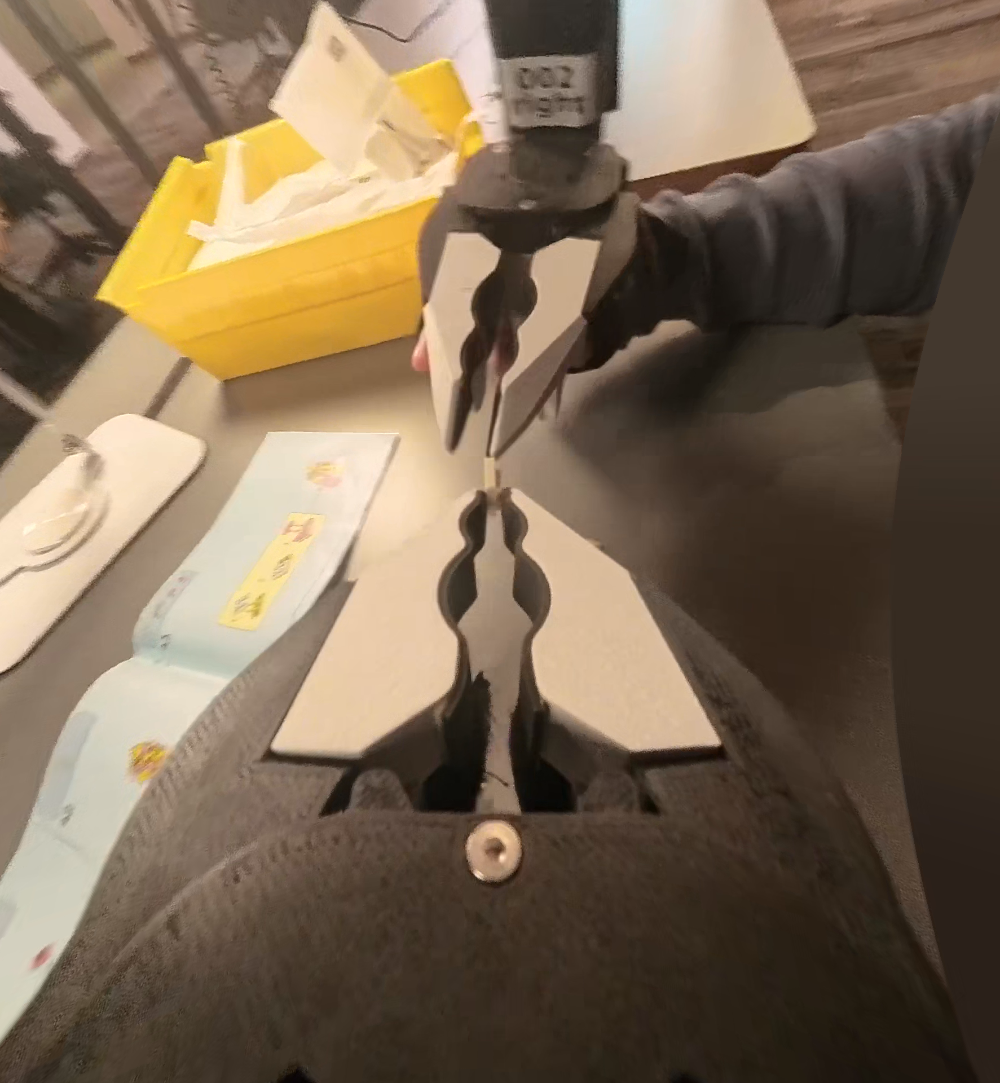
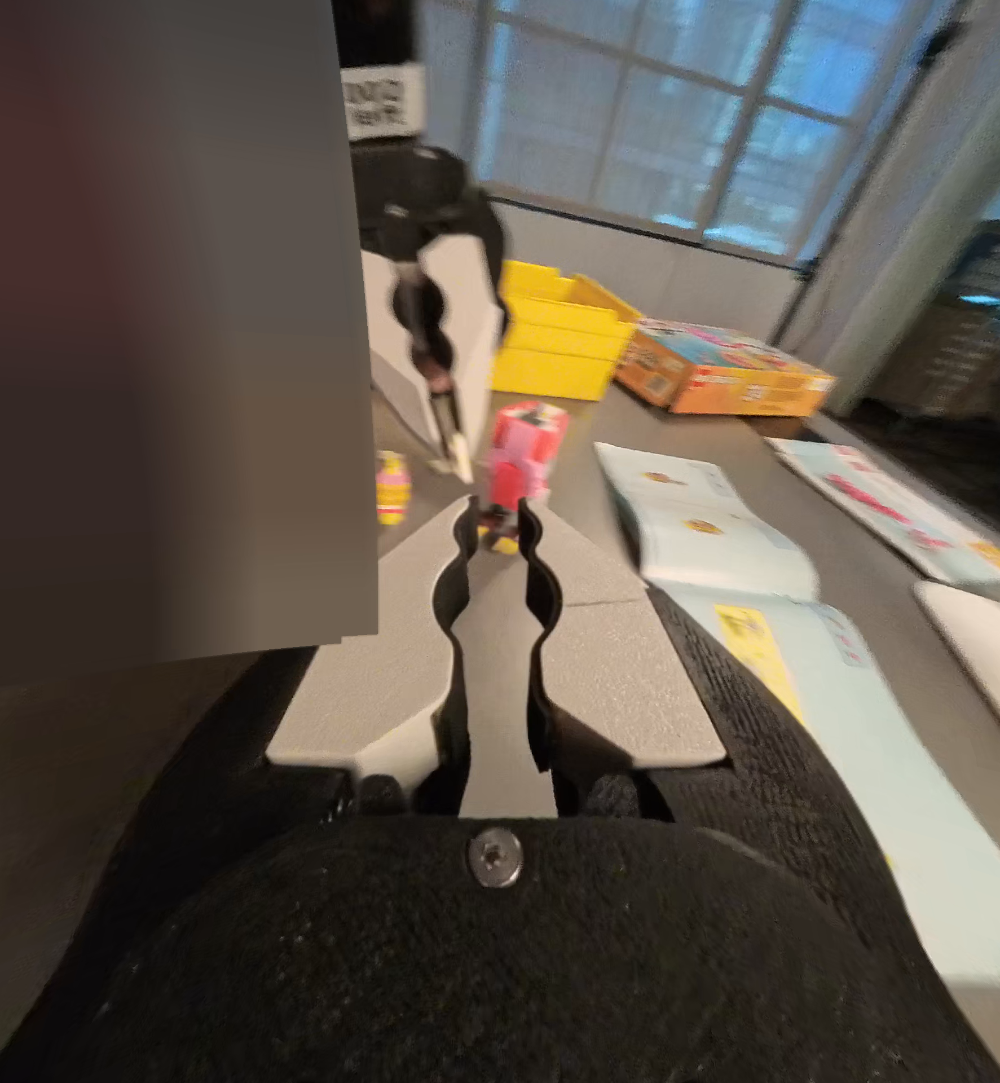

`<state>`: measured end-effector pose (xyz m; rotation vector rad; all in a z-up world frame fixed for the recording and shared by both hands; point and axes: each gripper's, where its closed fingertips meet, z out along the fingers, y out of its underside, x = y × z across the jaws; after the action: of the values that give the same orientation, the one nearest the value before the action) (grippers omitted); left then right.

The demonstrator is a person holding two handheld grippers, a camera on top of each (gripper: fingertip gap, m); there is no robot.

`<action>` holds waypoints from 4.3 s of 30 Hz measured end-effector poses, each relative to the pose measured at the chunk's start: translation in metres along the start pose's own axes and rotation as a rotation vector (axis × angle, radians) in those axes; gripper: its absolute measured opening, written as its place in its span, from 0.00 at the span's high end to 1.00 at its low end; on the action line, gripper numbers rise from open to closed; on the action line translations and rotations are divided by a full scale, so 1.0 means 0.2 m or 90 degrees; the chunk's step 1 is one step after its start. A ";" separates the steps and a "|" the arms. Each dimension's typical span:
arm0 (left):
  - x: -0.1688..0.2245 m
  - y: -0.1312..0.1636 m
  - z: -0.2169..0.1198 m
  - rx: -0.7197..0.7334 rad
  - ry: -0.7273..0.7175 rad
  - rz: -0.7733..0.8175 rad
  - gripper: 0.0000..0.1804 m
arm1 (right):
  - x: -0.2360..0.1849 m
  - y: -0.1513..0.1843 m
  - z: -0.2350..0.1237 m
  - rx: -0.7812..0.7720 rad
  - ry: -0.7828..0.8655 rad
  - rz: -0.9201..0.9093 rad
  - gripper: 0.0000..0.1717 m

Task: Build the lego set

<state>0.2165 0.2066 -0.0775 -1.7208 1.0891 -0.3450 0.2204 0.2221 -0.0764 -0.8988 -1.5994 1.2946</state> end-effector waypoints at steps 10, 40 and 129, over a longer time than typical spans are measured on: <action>-0.28 0.03 -0.38 0.150 -0.297 0.010 0.98 | 0.50 0.07 -0.23 -0.028 0.516 -0.235 0.92; 0.00 0.14 -0.37 0.175 -0.200 0.126 0.98 | 0.30 0.25 -0.26 -0.182 0.673 0.119 0.95; 0.54 0.46 -0.07 -0.121 0.154 0.022 0.98 | -0.45 0.40 0.03 -0.580 0.119 -0.231 0.97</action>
<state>0.2199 0.1066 -0.1776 -1.8595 1.3617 -0.4497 0.2480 0.1542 -0.1716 -1.1298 -2.0896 0.1752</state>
